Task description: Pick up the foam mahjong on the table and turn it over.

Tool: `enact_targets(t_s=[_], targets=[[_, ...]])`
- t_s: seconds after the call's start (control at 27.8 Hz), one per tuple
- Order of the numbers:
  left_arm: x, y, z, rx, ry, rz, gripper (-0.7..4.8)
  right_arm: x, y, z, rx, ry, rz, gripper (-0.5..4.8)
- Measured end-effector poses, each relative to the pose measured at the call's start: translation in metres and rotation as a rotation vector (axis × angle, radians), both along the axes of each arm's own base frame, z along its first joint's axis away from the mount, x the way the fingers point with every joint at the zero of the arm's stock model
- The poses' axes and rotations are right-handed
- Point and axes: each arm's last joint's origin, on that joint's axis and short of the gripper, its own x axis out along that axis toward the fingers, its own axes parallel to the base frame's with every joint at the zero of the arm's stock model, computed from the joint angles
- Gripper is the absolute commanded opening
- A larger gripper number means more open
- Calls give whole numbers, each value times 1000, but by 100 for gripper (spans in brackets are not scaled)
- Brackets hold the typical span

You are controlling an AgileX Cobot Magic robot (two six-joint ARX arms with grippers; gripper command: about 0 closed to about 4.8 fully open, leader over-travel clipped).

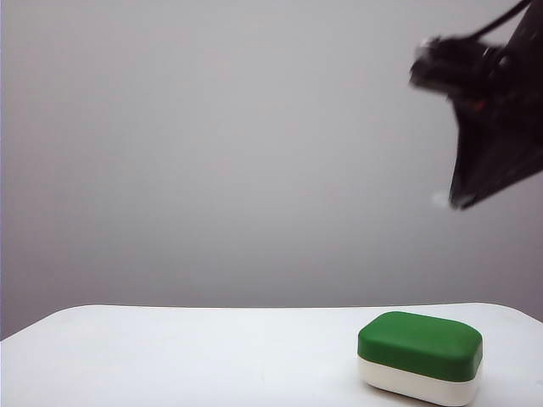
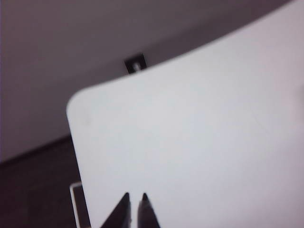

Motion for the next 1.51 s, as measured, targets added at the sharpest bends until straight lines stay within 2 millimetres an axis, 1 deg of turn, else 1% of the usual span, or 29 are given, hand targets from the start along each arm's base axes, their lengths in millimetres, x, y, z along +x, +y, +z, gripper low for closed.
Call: enact_targets(t_s=[0.11,0.18,0.22,0.25,0.29,0.32,0.4,0.5,0.61,0.76,0.83,0.86,0.94,1.04,1.15,1.19,1.26,1.3,1.37,1.51], targets=[[-8,4,-8,-38,-123,38,57,-9,-7,13,28,-71,-29,5],[-12,6,-17,-48,-170,56,58,-17,-15,24,61,-131,-49,-1],[-14,6,-21,-52,-191,63,58,-21,-21,31,83,-168,-63,-1],[-17,8,-30,-67,-216,75,58,-27,-30,40,111,-223,-96,-1],[-18,8,-33,-82,-224,80,58,-30,-36,44,123,-252,-118,-1],[-20,9,-40,-112,-243,90,58,-37,-45,48,132,-300,-148,-1],[-20,9,-46,-138,-275,95,58,-44,-56,47,136,-345,-178,-1],[-21,10,-57,-158,-301,116,58,-53,-70,37,163,-386,-216,-1],[-22,10,-61,-177,-329,118,58,-60,-80,20,191,-414,-249,-1],[-22,10,-66,-204,-387,116,58,-70,-90,3,273,-444,-275,-1],[-22,10,-72,-218,-411,115,58,-71,-92,-3,286,-443,-294,-1],[-21,10,-81,-232,-444,113,58,-75,-94,-7,302,-475,-296,-2],[-21,10,-87,-251,-469,113,57,-83,-95,-12,328,-504,-306,-2],[-22,10,-88,-293,-479,107,58,-84,-93,-8,404,-591,-299,-2],[-22,9,-94,-322,-463,101,57,-87,-93,-11,417,-642,-309,-2],[-22,9,-100,-336,-442,98,57,-87,-93,-16,410,-664,-332,-2],[-23,8,-104,-354,-434,75,57,-87,-93,-26,405,-667,-345,-2],[-24,8,-105,-370,-439,62,57,-85,-91,-37,404,-652,-337,-2],[-25,8,-107,-376,-450,59,57,-84,-89,-50,402,-648,-315,-2],[-25,9,-113,-375,-442,59,57,-84,-87,-66,366,-644,-270,-1]])
